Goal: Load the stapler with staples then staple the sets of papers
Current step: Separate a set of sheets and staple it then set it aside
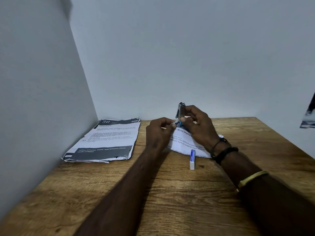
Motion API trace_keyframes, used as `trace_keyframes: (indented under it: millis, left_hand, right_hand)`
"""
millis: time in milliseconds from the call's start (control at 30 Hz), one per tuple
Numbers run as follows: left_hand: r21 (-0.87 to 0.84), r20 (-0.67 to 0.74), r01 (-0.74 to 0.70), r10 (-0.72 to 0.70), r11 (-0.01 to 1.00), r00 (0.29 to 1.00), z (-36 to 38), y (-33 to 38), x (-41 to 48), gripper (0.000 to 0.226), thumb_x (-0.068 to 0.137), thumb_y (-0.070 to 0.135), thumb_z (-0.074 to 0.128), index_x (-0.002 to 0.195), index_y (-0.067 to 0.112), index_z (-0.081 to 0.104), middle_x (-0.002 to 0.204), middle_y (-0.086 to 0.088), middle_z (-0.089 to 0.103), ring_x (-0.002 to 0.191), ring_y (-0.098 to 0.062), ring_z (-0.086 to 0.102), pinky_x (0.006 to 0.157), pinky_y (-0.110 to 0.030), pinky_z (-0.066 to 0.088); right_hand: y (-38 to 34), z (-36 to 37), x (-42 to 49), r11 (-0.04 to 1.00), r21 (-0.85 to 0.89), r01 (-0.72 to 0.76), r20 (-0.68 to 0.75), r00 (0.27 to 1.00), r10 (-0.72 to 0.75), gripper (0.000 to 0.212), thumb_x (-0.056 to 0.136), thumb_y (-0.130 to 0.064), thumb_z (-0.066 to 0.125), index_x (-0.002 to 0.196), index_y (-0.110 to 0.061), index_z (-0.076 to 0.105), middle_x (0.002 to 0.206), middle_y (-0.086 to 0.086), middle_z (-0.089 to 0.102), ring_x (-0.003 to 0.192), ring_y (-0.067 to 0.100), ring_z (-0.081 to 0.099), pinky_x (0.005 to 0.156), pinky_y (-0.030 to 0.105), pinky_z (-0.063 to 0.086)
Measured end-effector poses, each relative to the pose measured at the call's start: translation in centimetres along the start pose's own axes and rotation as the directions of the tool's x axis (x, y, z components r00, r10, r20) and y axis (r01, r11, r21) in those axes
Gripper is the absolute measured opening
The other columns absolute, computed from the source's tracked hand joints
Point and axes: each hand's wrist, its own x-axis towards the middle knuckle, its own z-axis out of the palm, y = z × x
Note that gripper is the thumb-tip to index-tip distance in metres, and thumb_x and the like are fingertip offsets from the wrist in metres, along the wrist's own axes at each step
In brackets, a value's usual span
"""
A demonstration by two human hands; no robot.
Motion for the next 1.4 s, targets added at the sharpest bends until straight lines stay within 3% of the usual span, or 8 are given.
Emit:
trace_keyframes:
  millis: [133, 300, 433, 733, 967, 1100, 1267, 1400]
  left_hand:
    - [-0.004, -0.005, -0.018, 0.018, 1.000, 1.000, 0.1, 0.1, -0.2, 0.015, 0.088, 0.024, 0.075, 0.094, 0.010, 0.079, 0.087, -0.006, 0.078, 0.078, -0.017, 0.072, 0.065, -0.026, 0.054]
    - [-0.018, 0.000, -0.005, 0.005, 1.000, 1.000, 0.1, 0.5, -0.3, 0.016, 0.085, 0.021, 0.079, 0.095, 0.008, 0.079, 0.081, -0.004, 0.078, 0.076, -0.015, 0.074, 0.064, -0.020, 0.054]
    - [-0.003, 0.003, -0.019, 0.019, 1.000, 1.000, 0.1, 0.7, -0.5, 0.014, 0.084, 0.022, 0.080, 0.093, 0.012, 0.079, 0.073, 0.007, 0.073, 0.069, -0.004, 0.069, 0.056, -0.006, 0.047]
    - [-0.035, -0.004, -0.002, 0.002, 0.999, 1.000, 0.1, 1.0, -0.5, 0.010, 0.081, 0.022, 0.083, 0.086, 0.016, 0.076, 0.072, 0.003, 0.074, 0.071, -0.012, 0.073, 0.058, -0.014, 0.051]
    - [-0.022, -0.047, 0.015, -0.016, 1.000, 0.999, 0.0, 0.2, -0.4, 0.017, 0.087, 0.028, 0.077, 0.092, 0.012, 0.075, 0.084, -0.004, 0.076, 0.079, -0.018, 0.073, 0.062, -0.023, 0.054]
    - [-0.010, -0.201, 0.075, -0.076, 0.997, 0.977, -0.5, -0.4, 0.3, 0.016, 0.092, 0.029, 0.070, 0.095, 0.013, 0.070, 0.090, -0.002, 0.073, 0.080, -0.016, 0.069, 0.061, -0.023, 0.049]
    - [-0.054, -0.430, 0.190, -0.194, 0.980, 0.881, -1.5, -1.4, 1.4, 0.010, 0.093, 0.020, 0.064, 0.102, 0.017, 0.068, 0.095, 0.000, 0.069, 0.098, -0.027, 0.068, 0.086, -0.032, 0.052]
    - [-0.120, -0.518, 0.220, -0.250, 0.968, 0.818, -2.3, -1.9, 2.0, 0.018, 0.095, 0.015, 0.061, 0.112, 0.017, 0.065, 0.095, 0.007, 0.059, 0.099, -0.026, 0.066, 0.084, -0.024, 0.044]
  right_hand:
    - [0.0, 0.1, 0.0, 0.998, -0.068, 0.019, 0.015, 1.000, -0.018, 0.018, 0.097, -0.020, 0.062, 0.115, -0.021, 0.066, 0.108, -0.010, 0.072, 0.099, -0.006, 0.064, 0.074, 0.004, 0.043]
    - [-0.3, 0.2, 0.1, 0.996, -0.087, 0.004, -0.028, 1.000, -0.007, 0.016, 0.096, -0.017, 0.063, 0.112, -0.015, 0.067, 0.102, -0.003, 0.072, 0.095, 0.016, 0.067, 0.079, 0.028, 0.052]
    - [-0.6, 0.1, 0.0, 0.995, -0.103, 0.005, -0.031, 1.000, -0.008, 0.015, 0.095, -0.015, 0.063, 0.109, -0.014, 0.067, 0.097, -0.005, 0.070, 0.092, 0.015, 0.066, 0.081, 0.031, 0.053]
    - [-0.6, 0.2, 0.2, 0.993, -0.119, -0.019, -0.090, 0.996, 0.008, 0.010, 0.095, -0.014, 0.063, 0.104, -0.014, 0.067, 0.090, -0.002, 0.070, 0.084, 0.013, 0.065, 0.070, 0.018, 0.048]
    - [-0.7, 0.3, -0.1, 0.998, -0.030, -0.051, -0.074, 0.996, 0.049, 0.028, 0.096, -0.025, 0.067, 0.121, -0.013, 0.065, 0.116, 0.001, 0.072, 0.106, 0.020, 0.068, 0.091, 0.035, 0.057]
    - [-0.9, 0.0, 0.0, 0.998, 0.019, -0.063, -0.159, 0.985, 0.065, 0.031, 0.091, -0.030, 0.073, 0.118, -0.016, 0.069, 0.107, -0.003, 0.074, 0.097, 0.003, 0.068, 0.081, 0.015, 0.054]
    - [-0.8, -0.8, -0.4, 0.988, -0.153, 0.000, 0.072, 0.997, 0.011, 0.024, 0.083, -0.023, 0.080, 0.107, -0.025, 0.076, 0.102, -0.008, 0.075, 0.087, -0.003, 0.064, 0.074, 0.001, 0.042]
    - [-1.1, -0.3, -0.9, 0.941, -0.333, 0.061, 0.293, 0.955, 0.042, 0.022, 0.080, -0.024, 0.082, 0.102, -0.026, 0.079, 0.102, -0.007, 0.075, 0.097, 0.012, 0.064, 0.090, 0.028, 0.051]
